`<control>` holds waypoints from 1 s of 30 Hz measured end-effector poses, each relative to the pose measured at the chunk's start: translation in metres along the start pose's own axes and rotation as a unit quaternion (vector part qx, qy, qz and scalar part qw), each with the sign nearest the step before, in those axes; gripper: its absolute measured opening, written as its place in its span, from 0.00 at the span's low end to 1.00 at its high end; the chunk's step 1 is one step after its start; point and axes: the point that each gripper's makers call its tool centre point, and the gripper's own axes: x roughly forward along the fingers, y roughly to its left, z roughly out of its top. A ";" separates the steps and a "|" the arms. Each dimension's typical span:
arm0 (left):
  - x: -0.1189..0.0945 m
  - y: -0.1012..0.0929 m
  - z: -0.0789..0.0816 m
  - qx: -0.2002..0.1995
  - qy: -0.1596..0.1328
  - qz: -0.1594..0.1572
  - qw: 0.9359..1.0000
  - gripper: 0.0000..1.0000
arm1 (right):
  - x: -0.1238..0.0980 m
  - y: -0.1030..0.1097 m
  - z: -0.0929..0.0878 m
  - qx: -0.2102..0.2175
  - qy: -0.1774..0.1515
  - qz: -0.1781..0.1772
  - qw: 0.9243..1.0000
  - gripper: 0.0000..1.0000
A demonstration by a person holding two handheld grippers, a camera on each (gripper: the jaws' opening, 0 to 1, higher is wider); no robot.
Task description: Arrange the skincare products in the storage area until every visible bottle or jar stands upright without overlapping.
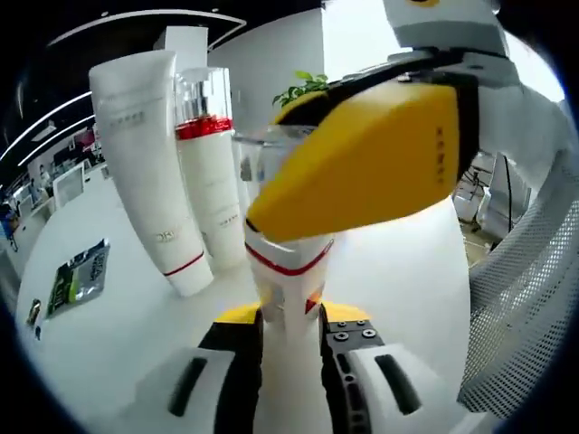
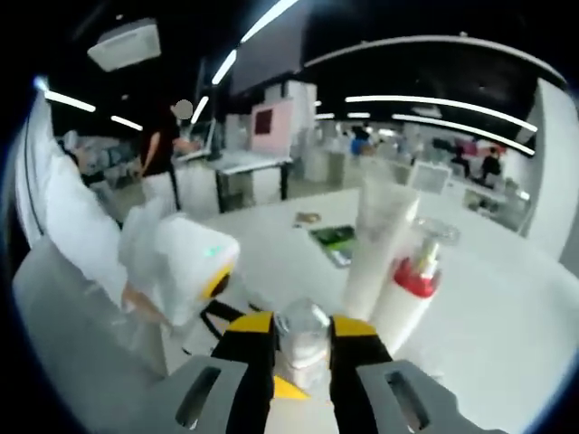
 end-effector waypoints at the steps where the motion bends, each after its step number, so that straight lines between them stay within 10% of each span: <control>1: 0.000 0.000 -0.001 -0.004 0.002 0.002 1.000 0.19 | 0.001 -0.001 0.000 0.000 0.000 0.002 1.000 0.14; 30: -0.005 0.028 0.004 -0.021 -0.006 0.048 0.999 0.18 | 0.021 -0.018 0.010 0.014 -0.021 0.013 1.000 0.15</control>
